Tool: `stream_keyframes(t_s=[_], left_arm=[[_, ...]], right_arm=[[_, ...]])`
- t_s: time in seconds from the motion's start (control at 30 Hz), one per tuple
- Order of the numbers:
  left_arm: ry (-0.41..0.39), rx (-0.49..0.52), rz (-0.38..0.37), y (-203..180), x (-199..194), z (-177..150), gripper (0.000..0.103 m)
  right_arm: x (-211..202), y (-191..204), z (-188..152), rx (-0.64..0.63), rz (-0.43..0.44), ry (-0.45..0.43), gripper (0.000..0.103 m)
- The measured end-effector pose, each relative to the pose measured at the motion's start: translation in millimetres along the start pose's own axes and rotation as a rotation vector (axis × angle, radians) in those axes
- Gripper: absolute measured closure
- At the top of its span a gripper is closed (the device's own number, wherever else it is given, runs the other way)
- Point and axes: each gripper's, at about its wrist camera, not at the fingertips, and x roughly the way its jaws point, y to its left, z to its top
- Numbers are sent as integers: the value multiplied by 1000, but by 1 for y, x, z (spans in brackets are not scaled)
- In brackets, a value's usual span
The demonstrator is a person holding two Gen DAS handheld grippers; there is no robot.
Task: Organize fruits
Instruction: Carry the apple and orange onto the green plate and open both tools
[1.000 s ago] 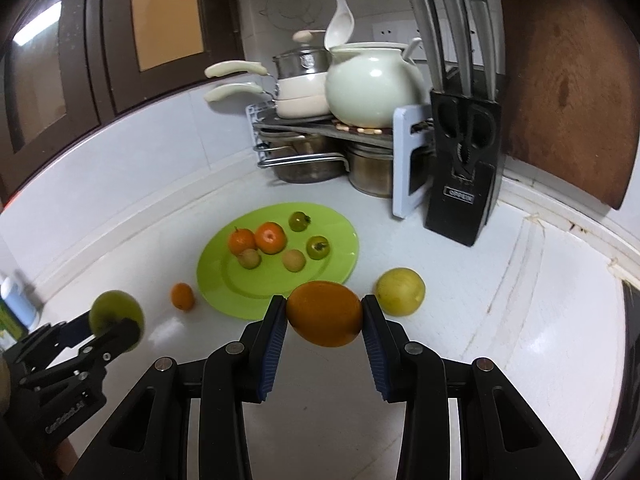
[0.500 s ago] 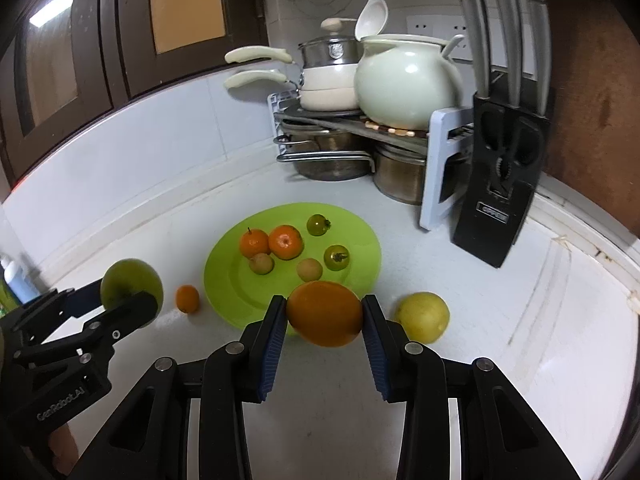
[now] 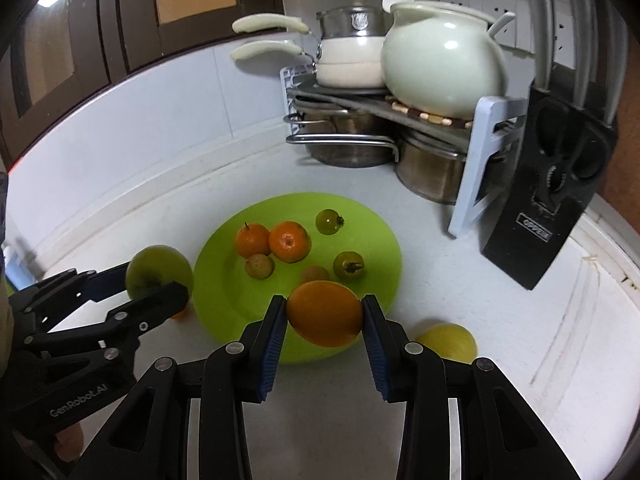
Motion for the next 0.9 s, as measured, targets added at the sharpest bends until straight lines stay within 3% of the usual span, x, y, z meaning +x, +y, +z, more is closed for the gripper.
stream_keyframes(t_s=[0.9], left_arm=[[121, -6, -42, 4, 60, -2, 53]], right_arm=[[51, -12, 4, 25, 11, 82, 64]])
